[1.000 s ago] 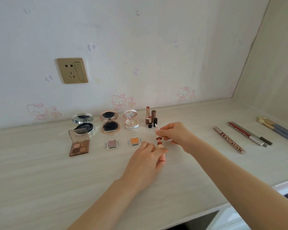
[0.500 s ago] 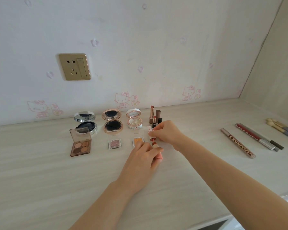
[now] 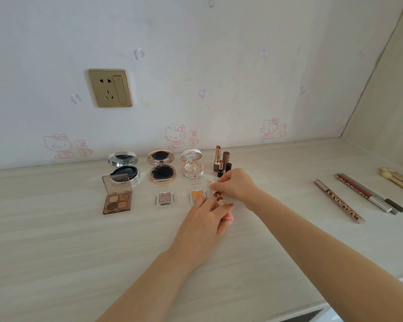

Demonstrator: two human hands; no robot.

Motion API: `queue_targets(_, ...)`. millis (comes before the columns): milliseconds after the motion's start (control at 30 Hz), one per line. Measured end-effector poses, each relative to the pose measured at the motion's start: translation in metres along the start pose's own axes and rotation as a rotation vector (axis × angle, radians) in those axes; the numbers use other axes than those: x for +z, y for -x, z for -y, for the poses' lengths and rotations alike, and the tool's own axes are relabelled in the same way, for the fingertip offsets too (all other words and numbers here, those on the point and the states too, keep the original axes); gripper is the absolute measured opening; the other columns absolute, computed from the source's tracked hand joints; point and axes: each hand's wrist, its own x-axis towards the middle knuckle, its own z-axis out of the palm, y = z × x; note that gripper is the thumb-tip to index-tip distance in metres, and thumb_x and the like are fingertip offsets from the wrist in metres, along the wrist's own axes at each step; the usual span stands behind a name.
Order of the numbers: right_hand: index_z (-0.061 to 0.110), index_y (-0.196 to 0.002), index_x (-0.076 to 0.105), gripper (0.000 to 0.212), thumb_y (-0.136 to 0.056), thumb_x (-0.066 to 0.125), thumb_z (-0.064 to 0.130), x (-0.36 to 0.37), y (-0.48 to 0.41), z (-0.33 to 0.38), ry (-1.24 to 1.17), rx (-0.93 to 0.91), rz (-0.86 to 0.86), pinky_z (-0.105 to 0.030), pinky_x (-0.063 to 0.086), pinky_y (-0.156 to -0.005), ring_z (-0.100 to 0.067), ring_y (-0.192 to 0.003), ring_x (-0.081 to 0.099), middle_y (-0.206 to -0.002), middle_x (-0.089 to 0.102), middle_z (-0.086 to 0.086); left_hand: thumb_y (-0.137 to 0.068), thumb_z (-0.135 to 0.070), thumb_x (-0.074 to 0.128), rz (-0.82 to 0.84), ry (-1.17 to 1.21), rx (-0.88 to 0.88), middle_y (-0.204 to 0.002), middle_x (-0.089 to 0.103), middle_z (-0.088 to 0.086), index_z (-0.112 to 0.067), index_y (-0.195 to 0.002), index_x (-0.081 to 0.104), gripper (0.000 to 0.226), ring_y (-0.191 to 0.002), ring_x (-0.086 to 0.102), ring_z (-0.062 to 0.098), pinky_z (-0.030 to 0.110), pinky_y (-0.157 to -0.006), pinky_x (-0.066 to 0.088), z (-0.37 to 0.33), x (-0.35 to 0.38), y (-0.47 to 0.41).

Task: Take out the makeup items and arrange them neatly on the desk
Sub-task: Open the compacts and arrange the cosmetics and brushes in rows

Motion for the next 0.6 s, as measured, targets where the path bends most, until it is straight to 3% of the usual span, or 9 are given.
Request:
queue_targets(133, 0.004, -0.091, 0.073, 0.024, -0.079, 0.073, 0.026, -0.002, 0.000, 0.000, 0.006, -0.007, 0.020, -0.031, 0.049, -0.076, -0.014, -0.079, 0.057, -0.085, 0.069, -0.004, -0.096, -0.032, 0.046, 0.000, -0.002, 0.004, -0.099, 0.055, -0.007, -0.027, -0.130, 0.056, 0.035, -0.101, 0.041, 0.013, 0.026, -0.090, 0.041, -0.001, -0.001, 0.001)
queue_targets(267, 0.009, -0.082, 0.071, 0.018, -0.080, 0.073, 0.027, -0.007, 0.003, -0.001, -0.035, 0.000, 0.036, -0.026, 0.043, -0.063, -0.013, -0.066, 0.051, -0.069, 0.060, 0.002, -0.096, -0.029, 0.051, -0.017, 0.004, 0.016, -0.100, 0.056, -0.007, -0.027, -0.128, 0.057, 0.033, -0.101, 0.041, 0.013, 0.027, -0.088, 0.042, -0.002, -0.001, 0.001)
queue_targets(367, 0.009, -0.082, 0.069, 0.018, -0.082, 0.071, 0.026, -0.016, 0.009, -0.002, -0.051, -0.004, 0.045, -0.026, 0.043, -0.059, -0.015, -0.059, 0.050, -0.071, 0.060, -0.004, -0.096, -0.029, 0.052, -0.014, 0.005, 0.007, -0.101, 0.056, -0.008, -0.027, -0.129, 0.056, 0.034, -0.103, 0.041, 0.013, 0.027, -0.089, 0.042, -0.003, -0.003, 0.001)
queue_targets(600, 0.010, -0.097, 0.066, 0.017, -0.087, 0.061, 0.024, -0.052, 0.040, -0.030, 0.062, -0.017, -0.010, -0.031, 0.052, -0.073, -0.016, -0.064, 0.059, -0.079, 0.067, -0.007, -0.094, -0.032, 0.055, -0.052, 0.015, -0.031, -0.106, 0.057, -0.010, -0.026, -0.128, 0.057, 0.035, -0.107, 0.045, 0.011, 0.026, -0.092, 0.043, -0.010, -0.011, 0.006)
